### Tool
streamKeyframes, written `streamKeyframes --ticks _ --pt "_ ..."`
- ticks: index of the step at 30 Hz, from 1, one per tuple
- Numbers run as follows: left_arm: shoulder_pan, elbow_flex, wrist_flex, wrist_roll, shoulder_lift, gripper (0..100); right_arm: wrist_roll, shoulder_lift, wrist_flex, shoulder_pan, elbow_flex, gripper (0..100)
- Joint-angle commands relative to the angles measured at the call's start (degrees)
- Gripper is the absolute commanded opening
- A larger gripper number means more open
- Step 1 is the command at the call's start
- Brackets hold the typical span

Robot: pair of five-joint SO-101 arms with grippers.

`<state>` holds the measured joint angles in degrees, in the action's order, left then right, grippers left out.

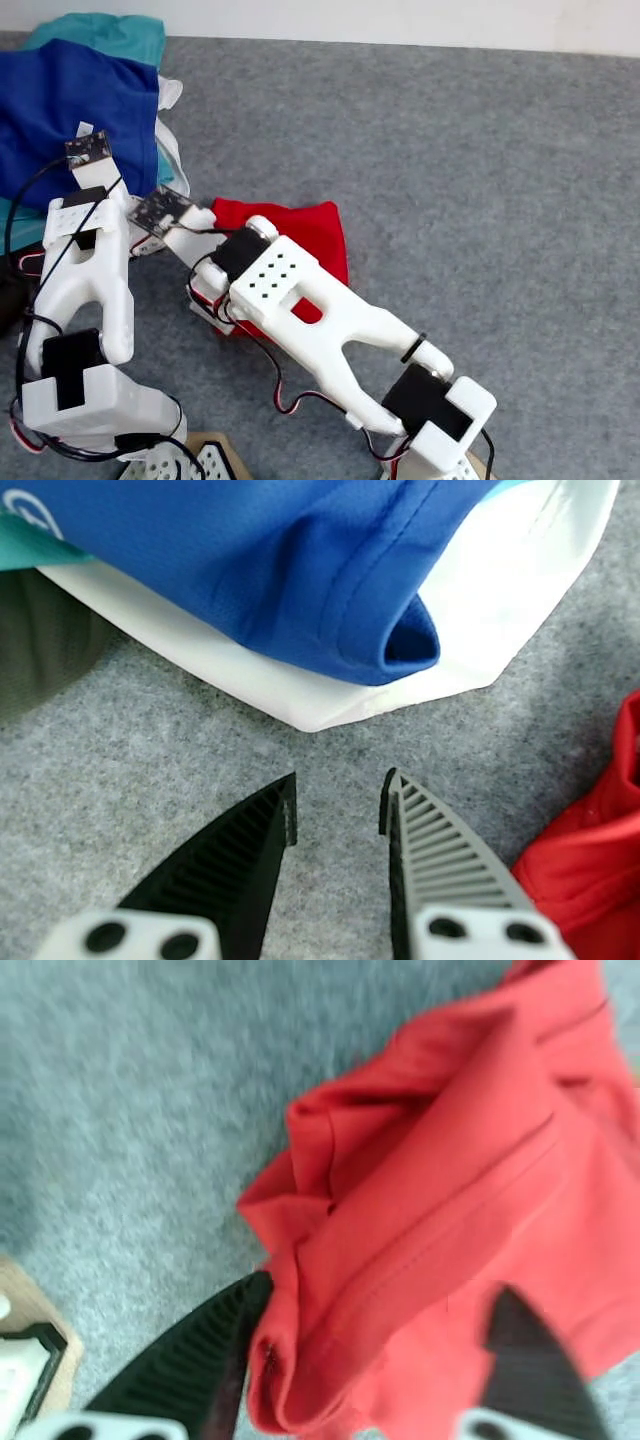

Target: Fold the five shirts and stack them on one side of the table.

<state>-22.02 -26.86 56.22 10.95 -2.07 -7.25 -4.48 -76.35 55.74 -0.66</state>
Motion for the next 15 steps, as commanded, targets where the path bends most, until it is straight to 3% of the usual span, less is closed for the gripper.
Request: streamKeyframes --ticks 1,11,15 --pt "-0.1 0.5 -0.7 0.4 0.1 16 -0.8 5.9 -3.4 -1.6 -6.7 39.2" --pt "-0.1 0.5 -0.7 0.4 0.1 16 -0.8 18.9 -18.5 -11.0 -19.3 38.2" --pt "0.0 0.8 -0.6 0.4 0.1 16 -0.6 21.5 -20.6 -11.9 -13.6 19.2"
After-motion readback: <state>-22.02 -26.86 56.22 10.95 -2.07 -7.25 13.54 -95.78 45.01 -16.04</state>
